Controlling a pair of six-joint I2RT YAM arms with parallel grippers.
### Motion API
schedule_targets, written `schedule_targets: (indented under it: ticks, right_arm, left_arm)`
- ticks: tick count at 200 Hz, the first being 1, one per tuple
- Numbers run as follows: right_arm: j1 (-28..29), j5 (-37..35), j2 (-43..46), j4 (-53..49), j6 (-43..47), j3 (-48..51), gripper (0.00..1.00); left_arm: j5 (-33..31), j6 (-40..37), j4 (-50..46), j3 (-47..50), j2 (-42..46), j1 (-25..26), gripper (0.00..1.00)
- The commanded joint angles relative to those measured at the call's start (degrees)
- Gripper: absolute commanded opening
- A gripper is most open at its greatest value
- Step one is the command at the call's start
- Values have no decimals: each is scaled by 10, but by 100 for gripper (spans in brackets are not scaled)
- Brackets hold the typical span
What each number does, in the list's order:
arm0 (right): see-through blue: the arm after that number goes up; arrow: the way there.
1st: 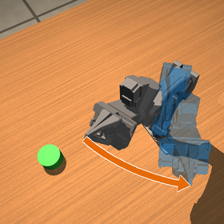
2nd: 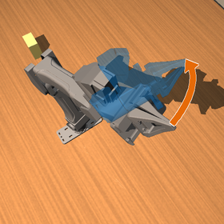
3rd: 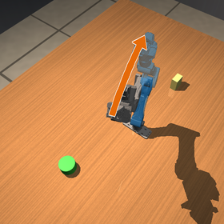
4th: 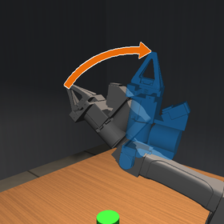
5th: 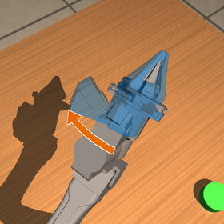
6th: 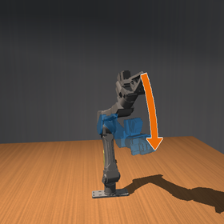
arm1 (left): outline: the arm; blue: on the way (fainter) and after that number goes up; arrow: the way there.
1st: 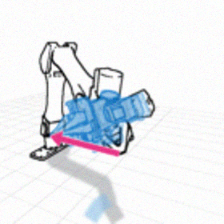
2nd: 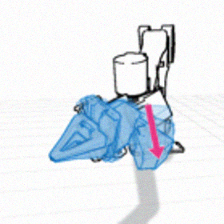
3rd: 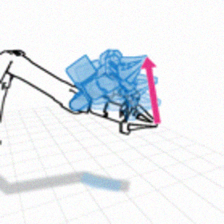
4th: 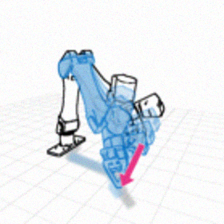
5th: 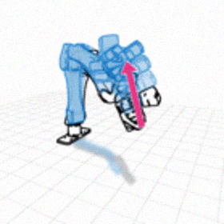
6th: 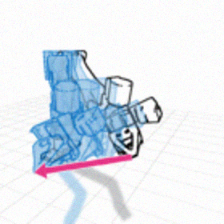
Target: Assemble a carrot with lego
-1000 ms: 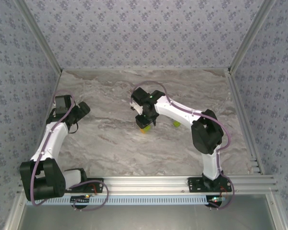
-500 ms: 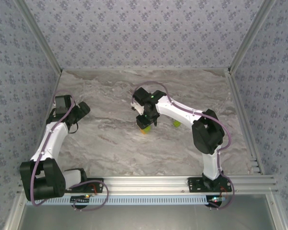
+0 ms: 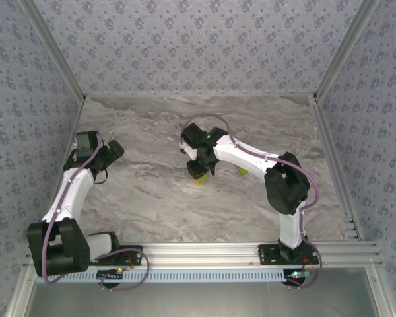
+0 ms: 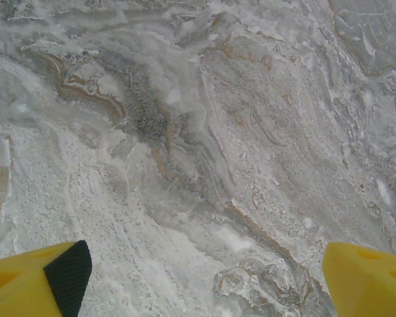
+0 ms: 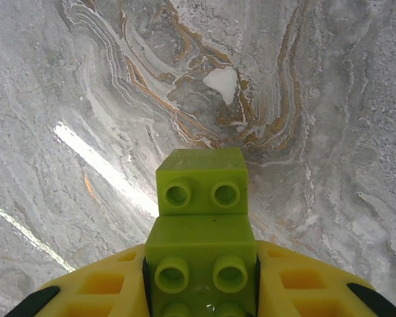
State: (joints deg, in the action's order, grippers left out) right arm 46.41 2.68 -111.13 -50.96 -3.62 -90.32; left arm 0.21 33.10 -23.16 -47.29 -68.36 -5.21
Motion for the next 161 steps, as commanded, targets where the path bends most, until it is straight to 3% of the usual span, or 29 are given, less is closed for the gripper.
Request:
schedule_targets:
  ticks: [1, 98, 161]
  right_arm:
    - [9, -12, -61, -74, -17, 62, 36]
    - [8, -13, -63, -65, -20, 77, 35]
    - [-20, -15, -45, -116, 6, -47, 35]
  left_arm:
    - [1, 3, 3, -4, 1, -1, 92]
    - [0, 3, 2, -3, 2, -1, 92]
    - [1, 2, 0, -5, 2, -1, 92]
